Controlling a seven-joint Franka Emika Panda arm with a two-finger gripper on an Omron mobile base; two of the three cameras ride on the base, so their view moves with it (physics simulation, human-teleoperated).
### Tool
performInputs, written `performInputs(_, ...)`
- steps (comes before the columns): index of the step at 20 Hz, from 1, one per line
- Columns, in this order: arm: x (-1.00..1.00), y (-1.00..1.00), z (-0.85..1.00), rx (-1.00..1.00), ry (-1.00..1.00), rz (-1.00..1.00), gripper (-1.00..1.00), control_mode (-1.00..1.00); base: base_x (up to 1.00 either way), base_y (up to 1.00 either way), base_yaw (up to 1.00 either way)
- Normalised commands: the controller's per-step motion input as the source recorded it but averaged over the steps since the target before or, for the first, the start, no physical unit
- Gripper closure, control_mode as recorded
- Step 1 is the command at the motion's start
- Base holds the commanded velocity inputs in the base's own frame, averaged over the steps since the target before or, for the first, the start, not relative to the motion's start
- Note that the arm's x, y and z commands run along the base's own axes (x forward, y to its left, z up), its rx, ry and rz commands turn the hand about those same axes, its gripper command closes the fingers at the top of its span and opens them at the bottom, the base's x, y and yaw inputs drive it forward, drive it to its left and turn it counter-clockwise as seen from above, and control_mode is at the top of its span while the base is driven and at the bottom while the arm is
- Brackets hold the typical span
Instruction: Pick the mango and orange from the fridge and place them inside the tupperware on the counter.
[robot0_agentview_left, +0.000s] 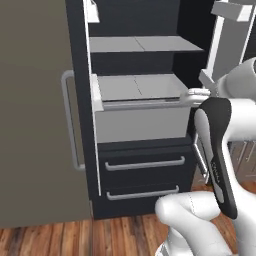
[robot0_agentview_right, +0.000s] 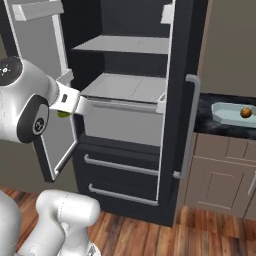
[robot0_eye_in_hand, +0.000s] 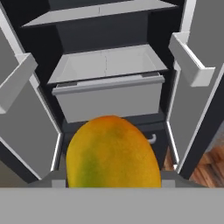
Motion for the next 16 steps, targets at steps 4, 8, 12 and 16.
performInputs(4,0.0,0.0,0.0,0.0,0.0,0.0,1.0,1.0,-0.49,0.08,0.0)
performInputs(8,0.0,0.0,0.0,0.0,0.0,0.0,1.0,1.0,-0.37,0.1,0.0)
performInputs(12,0.0,0.0,0.0,0.0,0.0,0.0,1.0,1.0,-0.15,0.12,0.0)
performInputs(16,0.0,0.0,0.0,0.0,0.0,0.0,1.0,1.0,-0.25,0.1,0.0)
